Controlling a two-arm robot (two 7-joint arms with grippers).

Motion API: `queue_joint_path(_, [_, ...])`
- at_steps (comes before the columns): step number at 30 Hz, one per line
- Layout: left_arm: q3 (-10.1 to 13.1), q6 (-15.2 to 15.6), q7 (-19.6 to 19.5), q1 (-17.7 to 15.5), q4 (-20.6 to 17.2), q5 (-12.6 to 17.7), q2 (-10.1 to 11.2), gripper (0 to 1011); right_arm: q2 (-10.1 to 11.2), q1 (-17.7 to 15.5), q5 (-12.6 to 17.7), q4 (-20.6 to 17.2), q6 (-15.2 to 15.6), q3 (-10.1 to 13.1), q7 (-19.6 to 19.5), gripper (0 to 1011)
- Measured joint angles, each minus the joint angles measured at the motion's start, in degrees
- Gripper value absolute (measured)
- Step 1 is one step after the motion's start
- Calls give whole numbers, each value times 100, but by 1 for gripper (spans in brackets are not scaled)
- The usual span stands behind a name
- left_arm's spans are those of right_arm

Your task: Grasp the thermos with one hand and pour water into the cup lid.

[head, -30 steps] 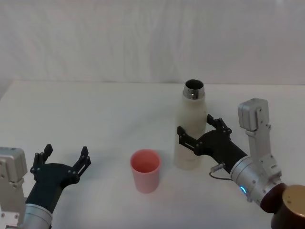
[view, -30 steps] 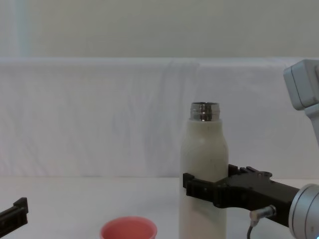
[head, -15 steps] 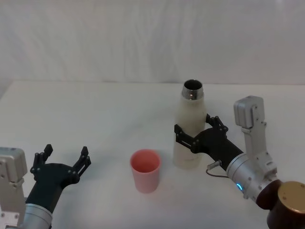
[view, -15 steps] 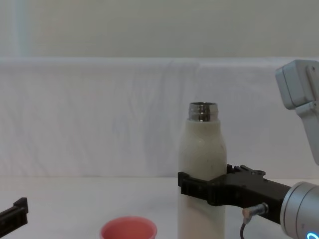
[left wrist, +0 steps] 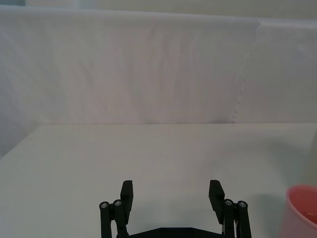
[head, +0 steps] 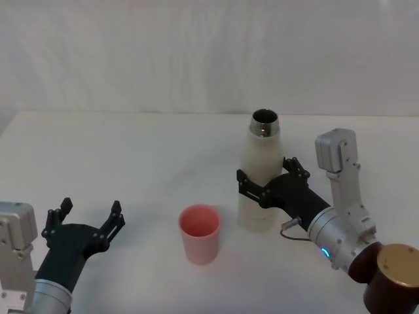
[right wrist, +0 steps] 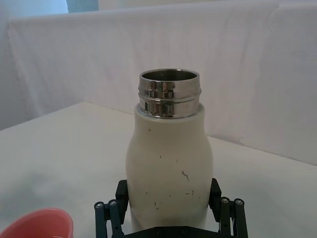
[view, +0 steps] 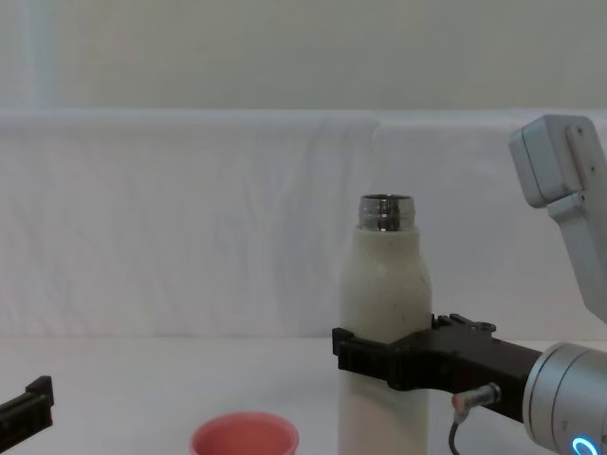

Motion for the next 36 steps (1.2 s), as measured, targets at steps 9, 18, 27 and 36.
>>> queue_joint_path(9, [0,0,0,0,0,0,0,1001,-23,49,-5,55,39,-15,0,1001])
queue_joint_path(18, [0,0,0,0,0,0,0,1001,-82,89,42,121,46,-6,-4,1001])
queue_joint_path(27, [0,0,0,0,0,0,0,1001,-78,88,46,119,47,-4,-7,999])
queue_joint_path(36, [0,0,0,0,0,0,0,1001,-74,83,43,114,46,-5,-8,959])
